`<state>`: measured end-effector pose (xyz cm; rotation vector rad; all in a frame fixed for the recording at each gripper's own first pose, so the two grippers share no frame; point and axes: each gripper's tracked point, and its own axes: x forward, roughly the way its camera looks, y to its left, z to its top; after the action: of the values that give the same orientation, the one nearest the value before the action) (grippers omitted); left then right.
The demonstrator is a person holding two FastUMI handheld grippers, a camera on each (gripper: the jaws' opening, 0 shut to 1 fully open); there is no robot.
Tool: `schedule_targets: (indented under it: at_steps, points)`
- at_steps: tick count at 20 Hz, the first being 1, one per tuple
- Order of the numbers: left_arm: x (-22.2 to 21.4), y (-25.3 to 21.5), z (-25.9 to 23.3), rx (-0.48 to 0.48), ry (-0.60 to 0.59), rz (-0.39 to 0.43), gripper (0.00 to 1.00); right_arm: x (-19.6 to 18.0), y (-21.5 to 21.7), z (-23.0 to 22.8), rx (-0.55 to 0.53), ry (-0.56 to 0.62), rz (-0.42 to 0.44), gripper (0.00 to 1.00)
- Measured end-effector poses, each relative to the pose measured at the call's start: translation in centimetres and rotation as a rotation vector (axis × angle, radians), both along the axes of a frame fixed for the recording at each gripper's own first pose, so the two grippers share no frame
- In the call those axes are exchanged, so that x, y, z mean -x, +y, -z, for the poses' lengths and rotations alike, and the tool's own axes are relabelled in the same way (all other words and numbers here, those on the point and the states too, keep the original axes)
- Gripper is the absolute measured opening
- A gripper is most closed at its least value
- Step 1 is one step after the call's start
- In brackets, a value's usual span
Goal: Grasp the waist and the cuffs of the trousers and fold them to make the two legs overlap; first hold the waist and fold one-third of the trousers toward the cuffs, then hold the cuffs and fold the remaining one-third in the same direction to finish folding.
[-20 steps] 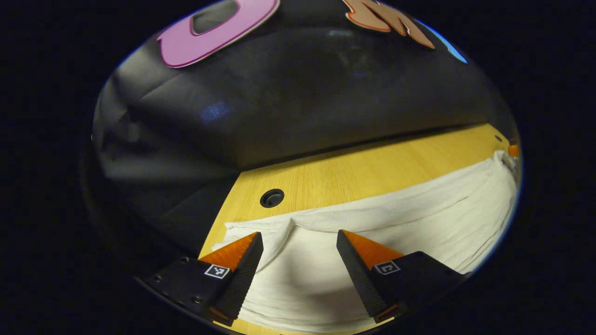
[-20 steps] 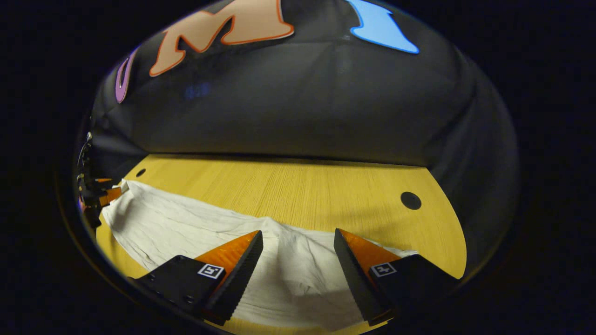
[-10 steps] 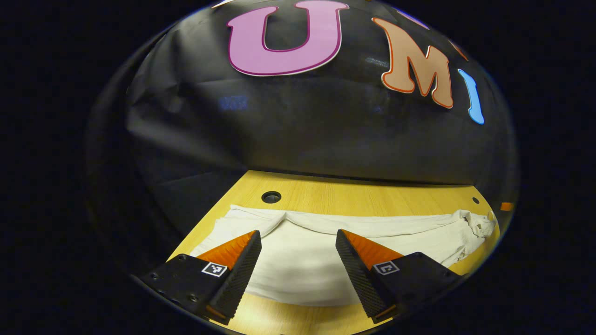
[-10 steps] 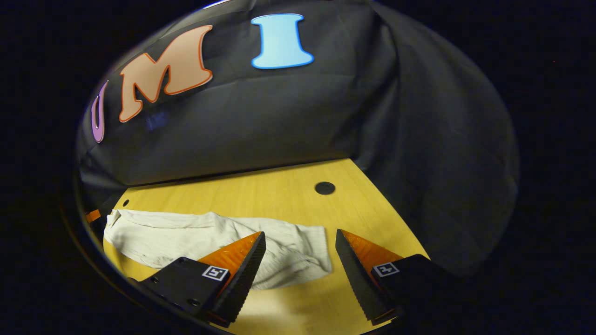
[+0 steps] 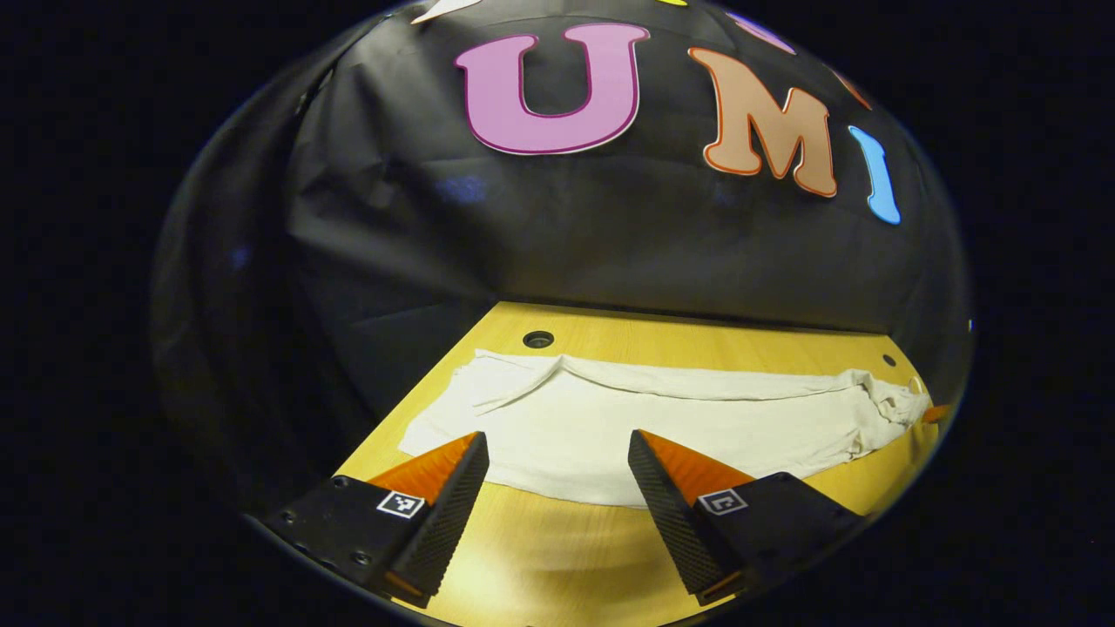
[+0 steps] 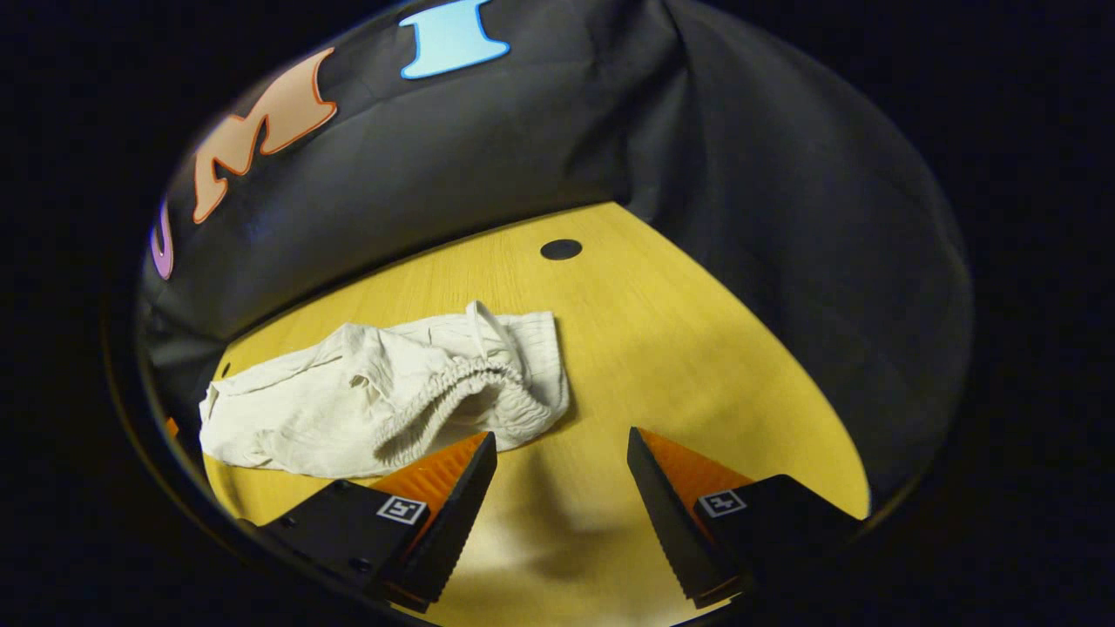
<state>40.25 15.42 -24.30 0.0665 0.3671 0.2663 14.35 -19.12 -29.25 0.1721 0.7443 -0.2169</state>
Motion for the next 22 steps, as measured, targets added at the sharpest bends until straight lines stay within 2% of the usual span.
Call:
schedule_targets:
  at_steps: [2, 3, 4, 6, 9, 10, 12, 13, 16, 17, 18, 22]
  points:
    - [0.0, 0.3, 0.3, 0.001, 0.007, -0.015, 0.98, -1.5, 0.6, 0.4, -0.059, -0.031, 0.022, 0.97]
    - [-0.1, 0.2, 0.3, -0.005, 0.009, -0.017, 0.98, -1.9, 0.6, 0.5, -0.083, -0.039, 0.039, 0.93]
    - [-0.2, 0.0, 0.2, -0.009, 0.013, -0.016, 0.98, -2.1, 0.4, 0.7, -0.102, -0.037, 0.058, 0.97]
    - [-0.3, -0.5, 0.1, -0.013, 0.019, -0.005, 0.98, -3.3, 0.3, 0.5, -0.146, -0.071, 0.092, 0.96]
    - [-1.1, -1.8, 0.5, -0.028, 0.032, 0.016, 0.97, -4.3, 0.7, 1.1, -0.216, -0.082, 0.123, 0.91]
    - [-1.5, -2.9, 0.6, -0.031, 0.034, 0.025, 0.98, -4.5, 0.3, 0.9, -0.217, -0.097, 0.135, 0.61]
    - [-2.5, -4.6, 1.0, -0.031, 0.035, 0.047, 0.97, -4.6, 0.7, 0.6, -0.258, -0.11, 0.145, 0.47]
    - [-2.7, -5.2, 1.4, -0.031, 0.04, 0.058, 0.97, -4.9, 0.8, 0.3, -0.269, -0.123, 0.153, 0.34]
    - [-3.2, -6.3, 1.6, -0.016, 0.04, 0.08, 0.97, -5.4, 1.1, -0.6, -0.266, -0.155, 0.148, 0.16]
    - [-3.2, -6.5, 1.7, -0.006, 0.033, 0.085, 0.96, -5.5, 1.4, -1.3, -0.259, -0.169, 0.135, 0.2]
    - [-3.1, -6.5, 1.6, 0.002, 0.028, 0.087, 0.96, -5.6, 1.9, -2.1, -0.252, -0.191, 0.123, 0.16]
    - [-2.7, -5.5, 1.4, 0.032, 0.018, 0.098, 0.96, -6.0, 4.7, -6.2, -0.252, -0.278, 0.081, 0.15]
